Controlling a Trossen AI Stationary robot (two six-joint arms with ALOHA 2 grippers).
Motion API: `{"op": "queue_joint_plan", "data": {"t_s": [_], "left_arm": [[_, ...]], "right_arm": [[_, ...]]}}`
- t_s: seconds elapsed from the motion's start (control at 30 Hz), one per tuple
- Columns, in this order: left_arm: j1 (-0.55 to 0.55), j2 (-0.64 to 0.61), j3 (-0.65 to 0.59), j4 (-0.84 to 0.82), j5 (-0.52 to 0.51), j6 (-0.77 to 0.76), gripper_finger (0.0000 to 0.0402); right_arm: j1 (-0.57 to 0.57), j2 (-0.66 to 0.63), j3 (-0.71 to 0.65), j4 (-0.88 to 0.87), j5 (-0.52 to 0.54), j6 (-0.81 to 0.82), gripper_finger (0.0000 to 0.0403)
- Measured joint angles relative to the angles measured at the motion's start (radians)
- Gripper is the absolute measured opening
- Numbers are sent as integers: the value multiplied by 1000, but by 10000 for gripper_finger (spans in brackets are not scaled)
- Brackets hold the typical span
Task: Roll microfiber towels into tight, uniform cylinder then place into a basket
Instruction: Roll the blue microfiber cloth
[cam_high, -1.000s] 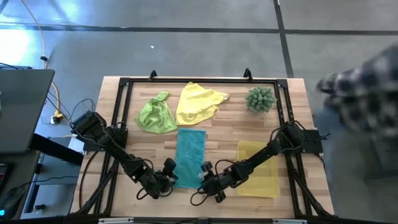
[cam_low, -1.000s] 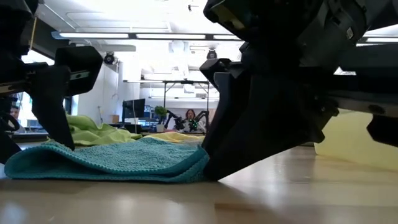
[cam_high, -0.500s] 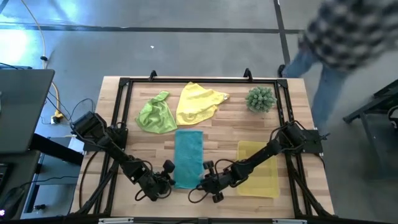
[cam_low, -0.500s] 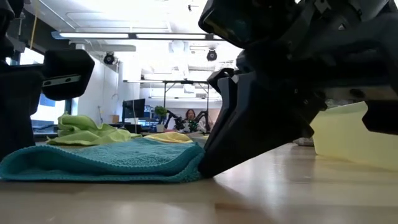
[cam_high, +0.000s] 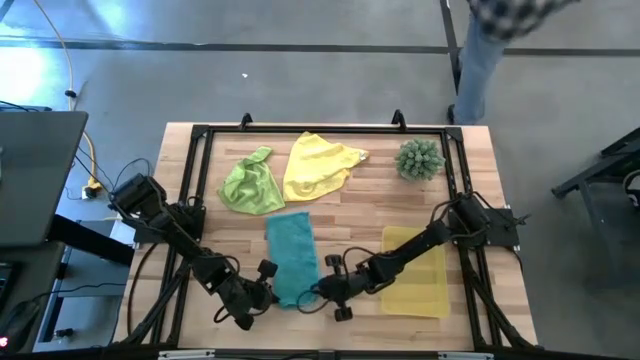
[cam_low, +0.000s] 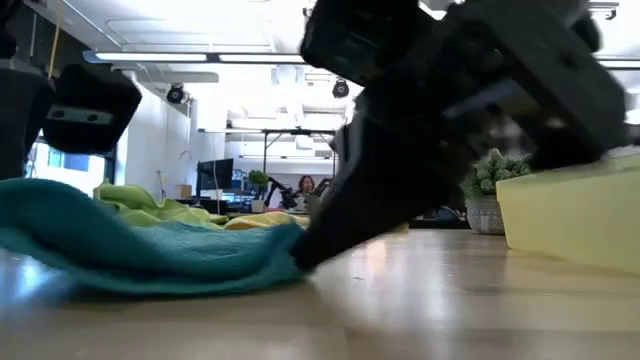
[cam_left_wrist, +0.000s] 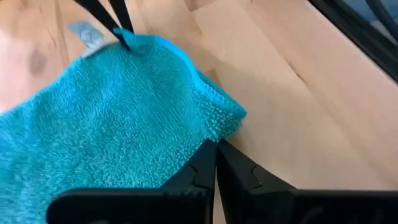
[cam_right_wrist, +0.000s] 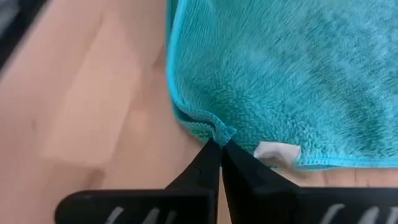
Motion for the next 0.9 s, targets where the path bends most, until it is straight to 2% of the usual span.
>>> {"op": "queue_joint_plan", "data": {"t_s": [0.27,0.57,0.7,0.9], "left_arm": [[-3,-1,1,-26,-21,-235,0],[-35,-2,2,-85,-83,-408,0],[-39,-16,3,-82,-111,-596,0],[-42,-41,4,-127,-126,-691,0]], "right_arm": [[-60,-3,0,48,-118,154,0],[-72,-3,0,81,-258,298,0],[-79,-4,0,128,-283,382,0],[-111,-4,0,110,-283,511,0]]}}
